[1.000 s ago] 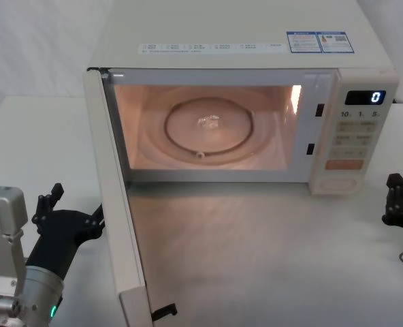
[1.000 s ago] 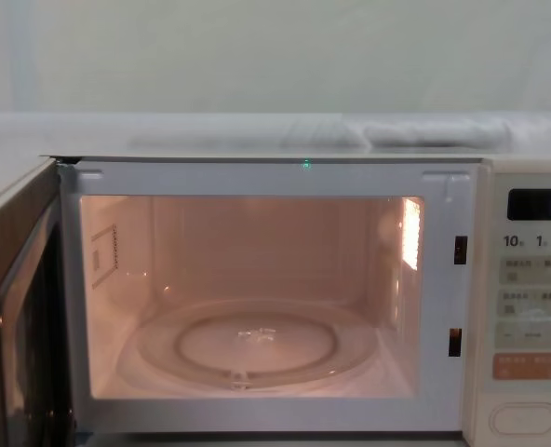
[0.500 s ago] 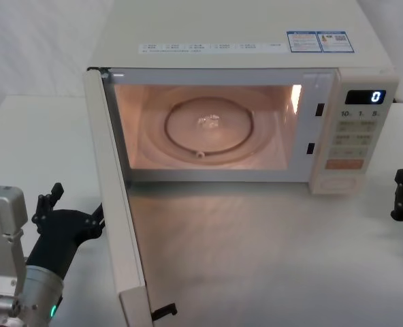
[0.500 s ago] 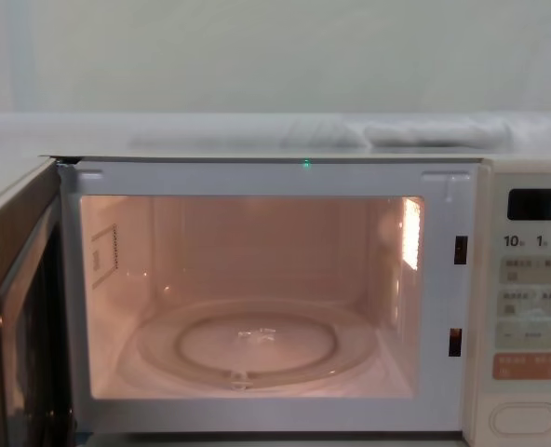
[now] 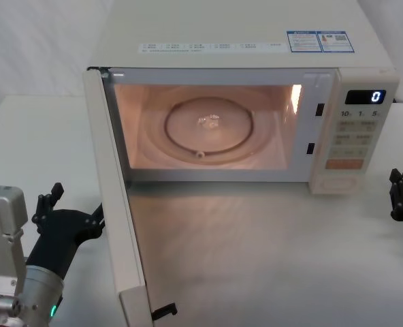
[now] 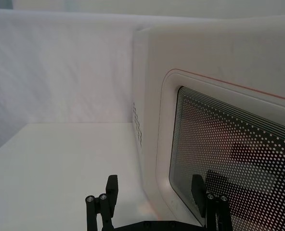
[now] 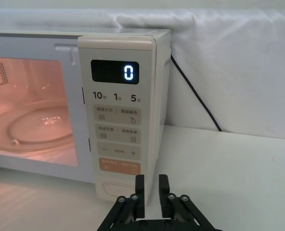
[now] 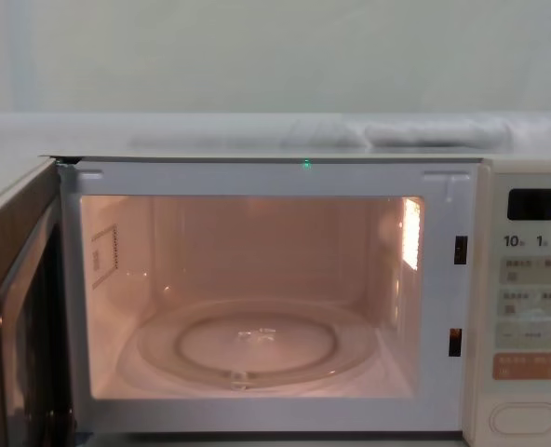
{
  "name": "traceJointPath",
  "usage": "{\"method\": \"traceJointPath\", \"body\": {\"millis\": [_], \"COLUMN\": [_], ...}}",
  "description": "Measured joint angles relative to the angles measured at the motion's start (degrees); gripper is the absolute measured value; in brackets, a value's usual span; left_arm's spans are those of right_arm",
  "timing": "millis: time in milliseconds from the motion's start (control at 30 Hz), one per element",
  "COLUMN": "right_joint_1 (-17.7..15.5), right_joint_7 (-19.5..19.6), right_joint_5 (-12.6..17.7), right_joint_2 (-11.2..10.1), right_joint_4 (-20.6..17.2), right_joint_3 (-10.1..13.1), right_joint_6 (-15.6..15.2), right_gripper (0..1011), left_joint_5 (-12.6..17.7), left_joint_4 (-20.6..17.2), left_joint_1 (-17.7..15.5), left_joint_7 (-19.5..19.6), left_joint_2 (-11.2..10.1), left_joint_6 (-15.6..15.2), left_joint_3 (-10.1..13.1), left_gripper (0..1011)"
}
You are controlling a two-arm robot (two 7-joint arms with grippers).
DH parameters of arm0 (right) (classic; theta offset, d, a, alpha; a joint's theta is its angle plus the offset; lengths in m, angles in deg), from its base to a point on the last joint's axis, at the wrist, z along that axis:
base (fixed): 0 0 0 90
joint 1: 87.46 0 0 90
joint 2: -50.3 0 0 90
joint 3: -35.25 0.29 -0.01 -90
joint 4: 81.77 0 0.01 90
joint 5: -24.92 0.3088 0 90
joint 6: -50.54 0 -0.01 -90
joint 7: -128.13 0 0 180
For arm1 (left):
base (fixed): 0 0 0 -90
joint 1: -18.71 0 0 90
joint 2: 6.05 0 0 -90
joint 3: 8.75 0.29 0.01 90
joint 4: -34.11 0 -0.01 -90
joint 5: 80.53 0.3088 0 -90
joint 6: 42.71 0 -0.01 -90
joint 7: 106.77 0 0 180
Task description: Press the button to open the microwave door with one hand; close the microwave door with the other hand.
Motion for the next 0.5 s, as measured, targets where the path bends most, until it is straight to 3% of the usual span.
{"method": "traceJointPath", "body": {"millis": [500], "right_joint_1": [0.0], "right_joint_7": [0.0], "right_joint_5": [0.0], "right_joint_2": [0.0], "right_joint_4": [0.1], "right_joint_3": [0.0], "right_joint_6": [0.0], "right_gripper": [627], "left_joint_5": [0.0], "left_joint_4": [0.0], "left_joint_1": [0.0], "left_joint_7": [0.0], "left_joint_2": [0.0], "left_joint_6": [0.0], "left_joint_3": [0.0], "left_gripper": [1001]}}
